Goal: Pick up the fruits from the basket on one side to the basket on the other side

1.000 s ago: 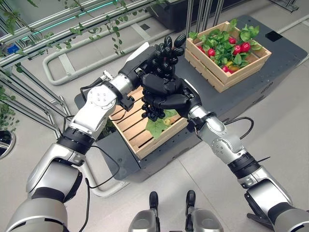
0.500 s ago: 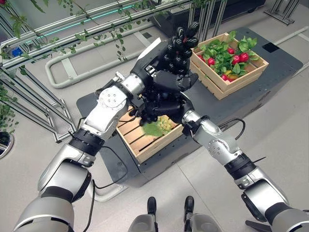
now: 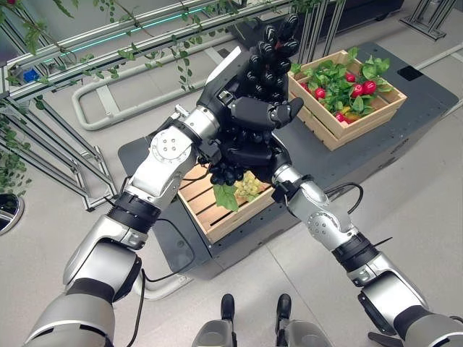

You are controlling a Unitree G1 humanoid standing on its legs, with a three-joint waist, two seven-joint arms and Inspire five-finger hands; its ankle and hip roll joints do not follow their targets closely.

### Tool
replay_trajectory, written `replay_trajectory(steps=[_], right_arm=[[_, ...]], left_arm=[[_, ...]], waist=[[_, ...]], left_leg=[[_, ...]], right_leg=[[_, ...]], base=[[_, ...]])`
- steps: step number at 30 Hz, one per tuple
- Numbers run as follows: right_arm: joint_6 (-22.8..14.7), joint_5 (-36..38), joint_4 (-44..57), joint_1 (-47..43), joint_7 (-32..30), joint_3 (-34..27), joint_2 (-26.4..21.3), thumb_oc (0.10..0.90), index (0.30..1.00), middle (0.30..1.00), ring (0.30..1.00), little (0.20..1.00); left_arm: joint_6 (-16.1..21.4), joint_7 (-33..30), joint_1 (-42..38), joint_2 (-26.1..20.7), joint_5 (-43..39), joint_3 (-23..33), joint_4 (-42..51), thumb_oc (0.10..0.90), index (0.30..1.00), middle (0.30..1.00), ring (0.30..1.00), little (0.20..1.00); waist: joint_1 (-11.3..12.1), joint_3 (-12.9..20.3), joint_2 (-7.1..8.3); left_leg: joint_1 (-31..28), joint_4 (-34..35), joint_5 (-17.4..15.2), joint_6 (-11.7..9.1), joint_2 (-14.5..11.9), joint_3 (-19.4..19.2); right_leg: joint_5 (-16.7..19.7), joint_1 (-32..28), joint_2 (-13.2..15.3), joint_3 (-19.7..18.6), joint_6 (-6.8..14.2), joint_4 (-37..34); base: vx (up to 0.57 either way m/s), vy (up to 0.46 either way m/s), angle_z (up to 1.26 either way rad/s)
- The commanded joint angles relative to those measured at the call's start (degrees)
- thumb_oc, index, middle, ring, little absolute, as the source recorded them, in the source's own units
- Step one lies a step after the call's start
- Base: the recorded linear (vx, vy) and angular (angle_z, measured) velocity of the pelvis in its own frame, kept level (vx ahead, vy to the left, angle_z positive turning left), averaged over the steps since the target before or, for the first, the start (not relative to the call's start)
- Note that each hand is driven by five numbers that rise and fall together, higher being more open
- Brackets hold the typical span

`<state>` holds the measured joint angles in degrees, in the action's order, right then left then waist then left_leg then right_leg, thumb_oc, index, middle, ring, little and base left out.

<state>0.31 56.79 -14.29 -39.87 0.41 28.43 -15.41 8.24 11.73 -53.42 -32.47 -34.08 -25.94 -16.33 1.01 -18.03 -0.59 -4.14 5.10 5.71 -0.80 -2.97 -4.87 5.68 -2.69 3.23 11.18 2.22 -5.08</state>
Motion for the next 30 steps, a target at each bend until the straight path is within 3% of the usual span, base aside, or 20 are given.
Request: replay_trajectory(steps=[1, 2, 10, 23, 30], right_arm=[[-12.1, 3.1, -2.7, -0.4, 0.0, -1.8, 11.5, 0.400, 0.300, 0.300, 0.300, 0.300], [-12.2, 3.1, -2.6, -0.3, -0.2, -1.9, 11.5, 0.400, 0.300, 0.300, 0.300, 0.300], [-13.5, 3.4, -1.9, 2.7, -0.8, -4.8, 9.6, 0.400, 0.300, 0.300, 0.300, 0.300], [-14.0, 4.6, -2.9, 12.1, 2.7, -9.7, 5.2, 0.400, 0.300, 0.300, 0.300, 0.300], [-14.1, 5.5, -4.0, 18.2, 6.3, -12.7, 2.6, 0.400, 0.300, 0.300, 0.300, 0.300]], left_arm=[[4.3, -1.3, 2.1, 10.9, -3.4, -1.2, -5.1, 0.427, 0.340, 0.340, 0.340, 0.340], [4.1, -2.1, 2.2, 10.9, -3.5, -1.1, -5.2, 0.800, 0.900, 0.900, 0.900, 0.900], [5.8, -6.1, 5.7, 9.2, 0.0, 2.0, -10.4, 0.800, 0.900, 0.900, 0.900, 0.900], [3.6, -8.4, 11.9, 4.6, 11.3, 5.0, -23.2, 0.800, 0.900, 0.900, 0.900, 0.900], [6.0, -9.2, 15.7, 2.1, 12.0, 7.6, -24.6, 0.800, 0.900, 0.900, 0.900, 0.900]], waist=[[0.2, 20.6, -0.05], [0.2, 20.6, -0.06], [-0.2, 20.3, -0.14], [-2.4, 19.4, -0.84], [-3.7, 19.1, -1.15]], left_leg=[[-2.2, -0.1, -7.8, 1.3, 1.5, 0.8], [-2.2, -0.1, -7.7, 1.3, 1.5, 0.8], [-2.4, -0.1, -7.7, 1.3, 1.4, 0.5], [-2.8, -0.1, -7.8, 1.3, 0.8, -1.3], [-2.8, -0.1, -7.8, 1.2, 0.4, -2.7]], right_leg=[[-5.3, -3.8, 3.0, -1.5, 0.2, 0.1], [-5.3, -3.8, 3.0, -1.5, 0.2, 0.1], [-5.2, -3.6, 2.9, -1.8, 0.1, 0.1], [-4.9, -3.1, 2.7, -3.3, 0.5, 0.1], [-4.7, -2.5, 2.4, -4.4, 0.7, 0.1]], base=[[0.00, 0.000, 0.00], [0.00, 0.000, 0.00], [0.00, 0.000, 0.00], [0.01, 0.001, -0.05], [0.01, 0.004, -0.13]])
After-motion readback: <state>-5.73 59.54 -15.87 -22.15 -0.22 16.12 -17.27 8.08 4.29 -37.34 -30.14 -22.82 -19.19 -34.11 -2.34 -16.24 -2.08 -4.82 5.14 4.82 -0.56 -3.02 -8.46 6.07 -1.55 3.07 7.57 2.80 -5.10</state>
